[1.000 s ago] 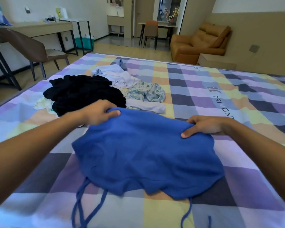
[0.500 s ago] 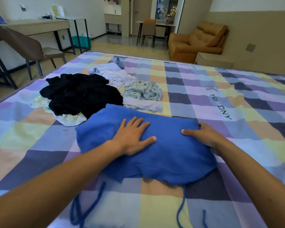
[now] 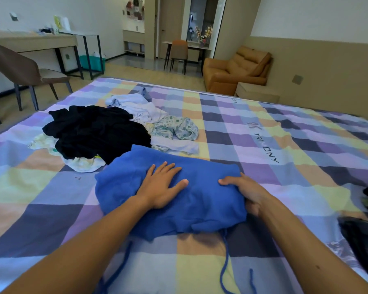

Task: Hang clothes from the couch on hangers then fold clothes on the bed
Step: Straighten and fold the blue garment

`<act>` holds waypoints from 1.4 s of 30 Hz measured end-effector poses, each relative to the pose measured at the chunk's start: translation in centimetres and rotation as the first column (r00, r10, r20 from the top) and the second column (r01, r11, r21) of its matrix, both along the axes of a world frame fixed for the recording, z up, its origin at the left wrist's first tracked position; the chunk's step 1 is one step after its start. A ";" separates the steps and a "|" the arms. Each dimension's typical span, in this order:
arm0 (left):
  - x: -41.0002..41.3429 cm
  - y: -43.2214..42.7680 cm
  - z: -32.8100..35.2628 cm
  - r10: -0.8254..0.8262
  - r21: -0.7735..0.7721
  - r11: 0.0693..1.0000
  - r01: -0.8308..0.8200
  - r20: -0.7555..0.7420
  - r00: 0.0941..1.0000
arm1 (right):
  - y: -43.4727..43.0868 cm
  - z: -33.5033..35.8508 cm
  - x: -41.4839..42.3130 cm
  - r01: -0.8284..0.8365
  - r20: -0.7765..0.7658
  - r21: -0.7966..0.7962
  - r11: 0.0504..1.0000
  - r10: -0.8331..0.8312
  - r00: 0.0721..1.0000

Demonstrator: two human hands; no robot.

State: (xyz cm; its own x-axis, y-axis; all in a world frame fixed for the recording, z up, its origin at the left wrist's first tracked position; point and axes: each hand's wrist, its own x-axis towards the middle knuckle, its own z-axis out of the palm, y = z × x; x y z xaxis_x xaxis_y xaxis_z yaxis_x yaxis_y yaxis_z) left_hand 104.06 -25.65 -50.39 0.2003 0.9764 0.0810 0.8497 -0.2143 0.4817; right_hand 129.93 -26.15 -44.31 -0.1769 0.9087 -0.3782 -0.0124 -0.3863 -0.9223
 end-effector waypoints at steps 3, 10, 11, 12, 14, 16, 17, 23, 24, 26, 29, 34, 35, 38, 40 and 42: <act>0.0 -0.2 2.8 0.091 -0.082 0.995 -0.060 0.462 0.882 | 0.8 2.8 -1.5 0.029 0.112 0.129 0.991 -0.044 0.993; -5.7 0.6 9.6 0.394 -0.394 0.915 -0.085 0.830 0.395 | 0.3 12.8 -11.6 -0.414 0.346 0.244 0.877 0.320 0.882; -7.2 0.7 9.7 0.397 -0.392 0.915 -0.090 0.843 0.362 | 0.2 13.3 -12.5 -0.433 0.327 0.254 0.865 0.345 0.880; -8.5 0.8 9.7 0.414 -0.405 0.909 -0.101 0.845 0.340 | 0.1 13.2 -13.0 -0.428 0.345 0.276 0.861 0.327 0.880; -10.2 0.8 9.1 0.467 -0.449 0.882 -0.141 0.796 0.385 | 0.3 11.4 -13.5 -0.378 0.433 0.331 0.864 0.217 0.875; -10.4 0.7 8.0 0.468 -0.418 0.882 -0.219 0.711 0.526 | 0.1 8.0 -13.7 -0.391 0.537 0.341 0.855 0.164 0.827; -10.4 0.9 7.3 0.437 -0.353 0.897 -0.265 0.628 0.643 | -0.2 6.1 -13.7 -0.443 0.606 0.332 0.833 0.172 0.777; -9.6 1.3 7.1 0.372 -0.121 0.928 -0.353 0.232 0.899 | -0.6 0.7 -14.1 -0.606 0.796 0.343 0.718 0.120 0.593; -10.2 1.2 7.3 0.366 -0.162 0.930 -0.330 0.313 0.877 | -0.3 0.6 -14.3 -0.581 0.778 0.380 0.720 0.092 0.622; -11.2 1.3 7.4 0.376 -0.207 0.926 -0.317 0.412 0.830 | 0.5 0.6 -14.3 -0.558 0.760 0.430 0.710 0.049 0.648; -11.8 0.6 6.6 0.438 -0.133 0.899 -0.418 0.287 0.852 | 0.8 -0.7 -14.2 -0.613 0.804 0.349 0.708 0.110 0.584; -12.4 -1.5 4.1 0.574 -0.162 0.818 -0.551 0.209 0.791 | 0.1 -2.5 -13.7 -0.457 0.679 0.329 0.826 0.130 0.723; -12.3 -1.9 4.1 0.577 -0.222 0.816 -0.534 0.258 0.775 | 0.3 -2.4 -13.7 -0.395 0.624 0.322 0.861 0.121 0.772; -11.6 -2.9 5.4 0.524 -0.376 0.847 -0.375 0.475 0.707 | 0.6 -2.2 -14.1 -0.313 0.497 0.278 0.908 0.142 0.856; -11.2 -3.0 6.2 0.511 -0.434 0.847 -0.308 0.503 0.697 | 0.6 -1.9 -14.5 -0.295 0.442 0.259 0.920 0.159 0.883; -10.8 -3.2 7.1 0.545 -0.498 0.817 -0.290 0.506 0.668 | 0.6 -1.2 -14.7 -0.274 0.381 0.235 0.933 0.170 0.909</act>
